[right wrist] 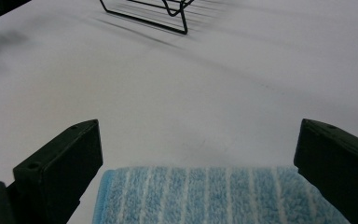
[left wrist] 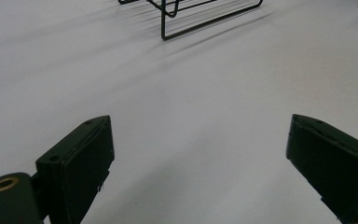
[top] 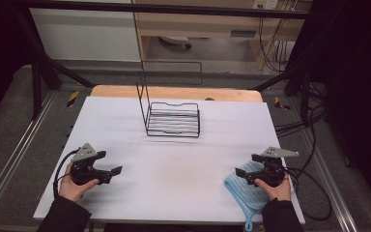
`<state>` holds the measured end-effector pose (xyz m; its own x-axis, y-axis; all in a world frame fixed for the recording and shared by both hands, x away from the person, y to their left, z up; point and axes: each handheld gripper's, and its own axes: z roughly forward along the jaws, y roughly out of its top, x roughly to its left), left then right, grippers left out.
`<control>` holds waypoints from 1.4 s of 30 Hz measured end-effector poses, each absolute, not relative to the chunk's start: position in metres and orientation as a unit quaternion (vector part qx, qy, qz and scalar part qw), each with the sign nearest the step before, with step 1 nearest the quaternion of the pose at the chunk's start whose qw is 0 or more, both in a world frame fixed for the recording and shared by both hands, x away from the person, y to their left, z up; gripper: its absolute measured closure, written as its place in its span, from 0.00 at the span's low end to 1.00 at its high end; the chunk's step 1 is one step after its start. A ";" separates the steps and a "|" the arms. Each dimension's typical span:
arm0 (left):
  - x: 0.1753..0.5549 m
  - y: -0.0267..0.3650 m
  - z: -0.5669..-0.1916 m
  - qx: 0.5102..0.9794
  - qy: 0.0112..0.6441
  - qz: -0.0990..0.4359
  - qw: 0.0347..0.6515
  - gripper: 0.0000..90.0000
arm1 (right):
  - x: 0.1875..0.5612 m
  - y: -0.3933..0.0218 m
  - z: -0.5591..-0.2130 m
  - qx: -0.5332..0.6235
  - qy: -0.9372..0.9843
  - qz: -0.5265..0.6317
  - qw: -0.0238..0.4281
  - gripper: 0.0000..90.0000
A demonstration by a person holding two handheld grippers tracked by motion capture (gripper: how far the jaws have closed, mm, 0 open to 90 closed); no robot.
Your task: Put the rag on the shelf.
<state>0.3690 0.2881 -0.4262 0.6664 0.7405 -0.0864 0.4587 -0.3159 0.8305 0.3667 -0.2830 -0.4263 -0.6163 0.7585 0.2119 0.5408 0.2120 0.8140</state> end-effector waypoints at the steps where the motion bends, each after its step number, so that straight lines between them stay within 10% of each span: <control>1: 0.369 0.288 -0.426 0.796 0.377 0.158 0.447 0.08 | 0.367 -0.283 -0.426 0.421 0.770 0.466 0.118 0.02; 15: 0.368 0.289 -0.427 0.795 0.379 0.156 0.448 0.09 | 0.360 -0.268 -0.422 0.416 0.779 0.452 0.124 0.08; 42: 0.367 0.288 -0.430 0.796 0.383 0.159 0.441 0.14 | 0.341 -0.235 -0.441 0.380 0.842 0.369 0.101 0.74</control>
<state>0.3670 0.2880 -0.4300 0.6558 0.7503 -0.0835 0.4693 -0.3185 0.8236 0.3410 -0.2347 -0.4414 -0.6911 0.7145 0.1089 0.5649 0.4400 0.6981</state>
